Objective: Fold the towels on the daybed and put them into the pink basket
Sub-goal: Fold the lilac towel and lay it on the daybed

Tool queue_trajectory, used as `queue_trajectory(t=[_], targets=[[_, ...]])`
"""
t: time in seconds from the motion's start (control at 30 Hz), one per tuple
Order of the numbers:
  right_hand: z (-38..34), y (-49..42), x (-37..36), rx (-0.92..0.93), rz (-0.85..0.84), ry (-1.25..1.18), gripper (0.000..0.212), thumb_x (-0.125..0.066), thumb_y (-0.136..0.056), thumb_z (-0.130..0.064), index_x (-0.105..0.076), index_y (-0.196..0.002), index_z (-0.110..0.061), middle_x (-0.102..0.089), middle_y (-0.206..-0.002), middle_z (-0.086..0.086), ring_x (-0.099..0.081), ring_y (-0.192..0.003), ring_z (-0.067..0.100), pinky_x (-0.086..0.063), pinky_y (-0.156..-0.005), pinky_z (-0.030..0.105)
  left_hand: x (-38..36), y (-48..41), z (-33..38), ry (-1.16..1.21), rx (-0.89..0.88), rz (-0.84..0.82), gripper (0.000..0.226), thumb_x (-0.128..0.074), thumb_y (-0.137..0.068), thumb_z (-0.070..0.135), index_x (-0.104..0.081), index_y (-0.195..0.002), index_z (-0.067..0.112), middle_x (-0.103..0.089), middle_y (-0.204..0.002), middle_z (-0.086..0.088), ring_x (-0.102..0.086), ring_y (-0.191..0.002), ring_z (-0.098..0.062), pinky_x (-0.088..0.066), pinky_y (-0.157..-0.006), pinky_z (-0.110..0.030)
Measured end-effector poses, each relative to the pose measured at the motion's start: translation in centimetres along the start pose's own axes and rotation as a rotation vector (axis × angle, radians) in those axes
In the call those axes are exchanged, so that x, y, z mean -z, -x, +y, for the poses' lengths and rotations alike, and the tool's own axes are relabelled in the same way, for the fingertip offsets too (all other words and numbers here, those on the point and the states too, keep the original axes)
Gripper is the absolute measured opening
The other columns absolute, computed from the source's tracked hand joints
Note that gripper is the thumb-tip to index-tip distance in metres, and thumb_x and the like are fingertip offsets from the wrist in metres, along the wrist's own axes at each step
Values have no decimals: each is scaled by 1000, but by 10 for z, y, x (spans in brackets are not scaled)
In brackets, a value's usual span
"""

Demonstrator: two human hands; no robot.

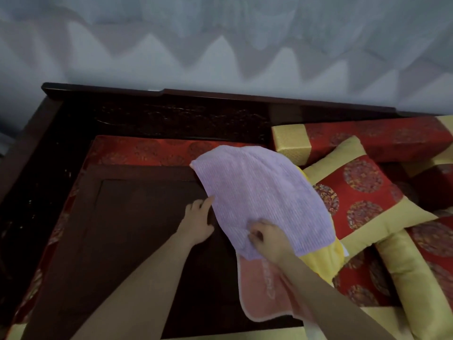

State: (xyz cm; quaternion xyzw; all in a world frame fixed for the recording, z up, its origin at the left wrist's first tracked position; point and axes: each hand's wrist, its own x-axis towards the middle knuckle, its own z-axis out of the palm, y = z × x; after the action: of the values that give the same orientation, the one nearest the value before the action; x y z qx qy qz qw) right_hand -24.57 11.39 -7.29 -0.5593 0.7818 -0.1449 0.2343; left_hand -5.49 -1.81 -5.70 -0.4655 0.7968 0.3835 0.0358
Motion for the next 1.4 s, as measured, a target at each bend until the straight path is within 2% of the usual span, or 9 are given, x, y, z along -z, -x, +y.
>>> queue_trajectory(t=[0.1, 0.23, 0.33, 0.5, 0.7, 0.83, 1.1, 1.27, 1.4], targets=[[-10, 8, 13, 78, 110, -135, 16, -60, -75, -29, -62, -69, -14, -53, -73, -6, -52, -68, 13, -43, -59, 34, -7, -9, -6, -149, -139, -38, 94, -62, -80, 16, -3, -152, 28, -10, -158, -6, -12, -144, -32, -36, -108, -49], [-37, 20, 37, 248, 200, -338, 13, -58, -68, -21, -53, -58, -15, -43, -63, -14, -44, -61, 7, -34, -56, 25, -1, -28, 19, 1055, 395, 158, 71, -61, -81, 38, -41, -139, 2, -54, -133, -17, -55, -117, -33, -50, -94, -41], [-59, 31, 47, 359, 183, -413, 19, -58, -68, -9, -43, -56, -13, -42, -60, -2, -40, -58, 15, -33, -54, 32, 9, -41, 29, 1476, 466, 90, 51, -52, -94, 35, -52, -129, -3, -58, -126, -24, -57, -113, -35, -55, -65, -27], [-57, 30, 44, 333, -90, -207, 18, -51, -75, -27, -51, -62, -13, -50, -66, -4, -46, -61, 13, -37, -57, 33, 24, -45, 30, 1331, 478, 174, 53, -67, -84, 33, -60, -120, -4, -63, -119, -20, -61, -96, -31, -49, -87, -37], [-25, -43, 82, -120, 328, -188, 28, -48, -85, -21, -41, -58, -14, -47, -59, -1, -44, -56, 16, -36, -55, 37, 32, -35, 15, 1135, 498, 135, 50, -59, -91, 31, -53, -131, 3, -60, -125, -20, -58, -110, -35, -47, -96, -46], [-8, -108, 108, -356, 374, -164, 14, -48, -84, -16, -57, -78, -8, -61, -81, 10, -56, -72, 30, -34, -52, 31, 32, -22, 1, 1151, 495, -15, 39, -61, -90, 18, -58, -124, 0, -63, -121, -19, -61, -103, -33, -52, -84, -41], [-13, -187, 115, -425, 135, 35, 41, -39, -94, -29, -47, -130, -12, -59, -123, 12, -53, -113, 31, -43, -93, 44, 48, -39, -13, 1192, 456, 22, 12, -65, -87, 16, -67, -94, 6, -68, -99, -16, -64, -87, -27, -53, -67, -34], [-12, -202, 107, -511, 105, 3, 43, -44, -93, -31, -44, -132, -14, -56, -127, 10, -49, -120, 31, -32, -100, 49, 58, -64, -19, 1261, 531, 158, 35, -69, -84, 30, -68, -104, 0, -69, -106, -20, -64, -101, -33, -54, -89, -42], [-14, -207, 115, -632, 175, -311, 47, -61, -85, -20, -50, -127, -3, -59, -123, 16, -54, -115, 32, -45, -99, 44, 69, -70, -14, 1318, 539, 130, 47, -71, -80, 39, -68, -105, -1, -70, -104, -19, -64, -96, -31, -54, -74, -37]])
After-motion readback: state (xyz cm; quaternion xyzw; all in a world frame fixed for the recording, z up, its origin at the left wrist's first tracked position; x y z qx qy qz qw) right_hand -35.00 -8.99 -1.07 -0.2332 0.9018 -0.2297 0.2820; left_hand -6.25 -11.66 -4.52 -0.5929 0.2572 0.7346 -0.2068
